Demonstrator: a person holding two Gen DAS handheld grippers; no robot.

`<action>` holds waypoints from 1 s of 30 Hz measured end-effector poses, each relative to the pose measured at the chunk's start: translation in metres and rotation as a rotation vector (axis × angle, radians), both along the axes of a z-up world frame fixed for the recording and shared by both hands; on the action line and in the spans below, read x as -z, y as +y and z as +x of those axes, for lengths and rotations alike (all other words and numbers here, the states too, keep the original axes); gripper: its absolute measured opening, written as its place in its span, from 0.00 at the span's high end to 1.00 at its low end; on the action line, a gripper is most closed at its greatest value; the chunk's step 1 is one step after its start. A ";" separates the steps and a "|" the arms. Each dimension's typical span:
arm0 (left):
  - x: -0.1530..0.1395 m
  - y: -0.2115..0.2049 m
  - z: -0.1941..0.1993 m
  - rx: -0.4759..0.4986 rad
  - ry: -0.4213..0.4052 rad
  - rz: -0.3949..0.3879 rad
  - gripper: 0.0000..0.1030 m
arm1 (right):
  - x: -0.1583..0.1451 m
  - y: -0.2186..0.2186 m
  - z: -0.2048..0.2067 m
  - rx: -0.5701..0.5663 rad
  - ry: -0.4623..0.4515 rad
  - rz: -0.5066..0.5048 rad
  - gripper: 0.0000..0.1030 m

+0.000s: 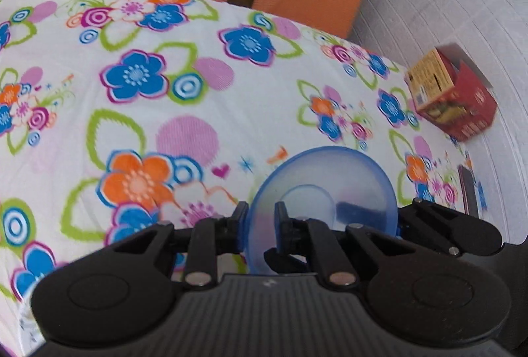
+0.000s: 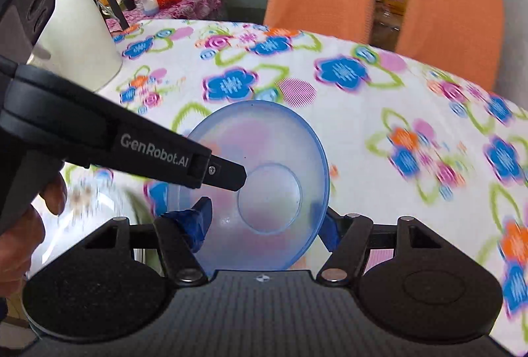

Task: Organize plates and bowls
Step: 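Grip the blue plastic bowl rim with the left tool while the right tool grips it, then lower the blue bowl into the white bowl with both tools and release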

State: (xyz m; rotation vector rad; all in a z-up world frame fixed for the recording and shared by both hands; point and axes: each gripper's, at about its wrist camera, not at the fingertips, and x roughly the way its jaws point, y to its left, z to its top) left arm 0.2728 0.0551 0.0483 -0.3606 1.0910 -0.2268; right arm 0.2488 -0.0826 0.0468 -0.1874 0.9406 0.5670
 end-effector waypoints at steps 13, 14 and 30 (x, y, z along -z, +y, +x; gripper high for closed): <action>0.013 -0.086 -0.086 0.120 0.014 0.099 0.92 | 0.014 -0.066 -0.087 0.069 0.014 0.003 0.46; 0.014 -0.086 -0.085 0.119 0.021 0.102 0.92 | 0.016 -0.069 -0.087 0.067 0.021 0.015 0.48; -0.021 -0.063 -0.113 0.046 -0.222 0.140 0.40 | 0.003 -0.119 -0.111 0.246 -0.142 0.208 0.46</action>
